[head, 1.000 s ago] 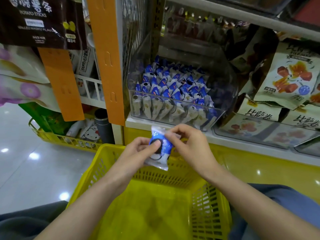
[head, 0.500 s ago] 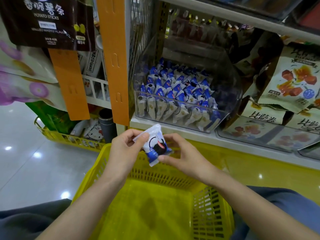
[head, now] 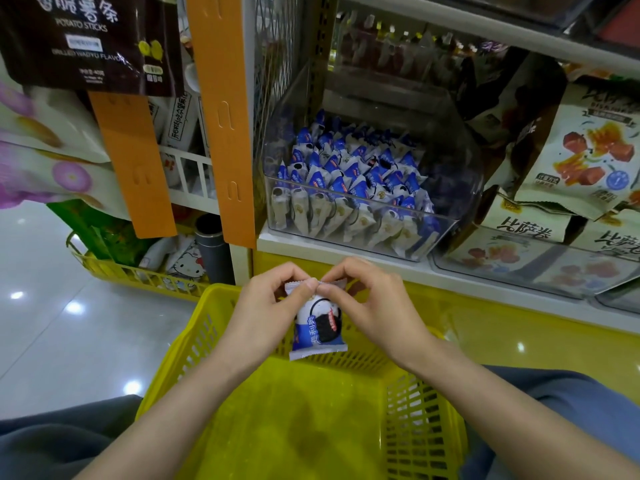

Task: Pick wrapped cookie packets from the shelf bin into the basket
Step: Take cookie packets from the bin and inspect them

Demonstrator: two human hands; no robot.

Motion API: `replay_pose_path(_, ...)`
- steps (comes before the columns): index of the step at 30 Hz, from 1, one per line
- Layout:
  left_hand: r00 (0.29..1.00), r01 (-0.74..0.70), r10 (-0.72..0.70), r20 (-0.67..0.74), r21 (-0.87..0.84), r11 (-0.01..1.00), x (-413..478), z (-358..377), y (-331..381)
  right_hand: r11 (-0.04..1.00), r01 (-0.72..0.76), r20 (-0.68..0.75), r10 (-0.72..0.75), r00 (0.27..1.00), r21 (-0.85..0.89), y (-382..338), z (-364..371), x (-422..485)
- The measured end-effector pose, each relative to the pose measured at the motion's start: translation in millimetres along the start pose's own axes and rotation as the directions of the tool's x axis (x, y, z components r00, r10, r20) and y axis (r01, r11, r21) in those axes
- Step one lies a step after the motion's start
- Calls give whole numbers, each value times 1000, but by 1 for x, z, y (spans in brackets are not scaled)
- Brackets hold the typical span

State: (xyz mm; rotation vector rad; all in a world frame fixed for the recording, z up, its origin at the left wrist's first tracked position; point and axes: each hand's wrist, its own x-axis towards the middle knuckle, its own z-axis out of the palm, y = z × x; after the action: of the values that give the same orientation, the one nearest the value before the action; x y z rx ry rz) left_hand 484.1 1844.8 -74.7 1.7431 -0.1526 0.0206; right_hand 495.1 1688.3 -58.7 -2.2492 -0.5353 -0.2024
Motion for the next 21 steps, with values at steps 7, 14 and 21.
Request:
replay_pose_path(7,978,95,-81,-193,64,993,4,-2,-5,995,43,-232,-64,971,-94,4,-9,2)
replay_pose_path(14,908,414,-399,125,-400,817,3,-4,3,937,307,-113,-327,938,-164,2,1,-6)
replay_pose_path(21,944,236,-316,-97,-472,849,5,-4,4,979,179,-28,-183,983,-94,-3,8,-9)
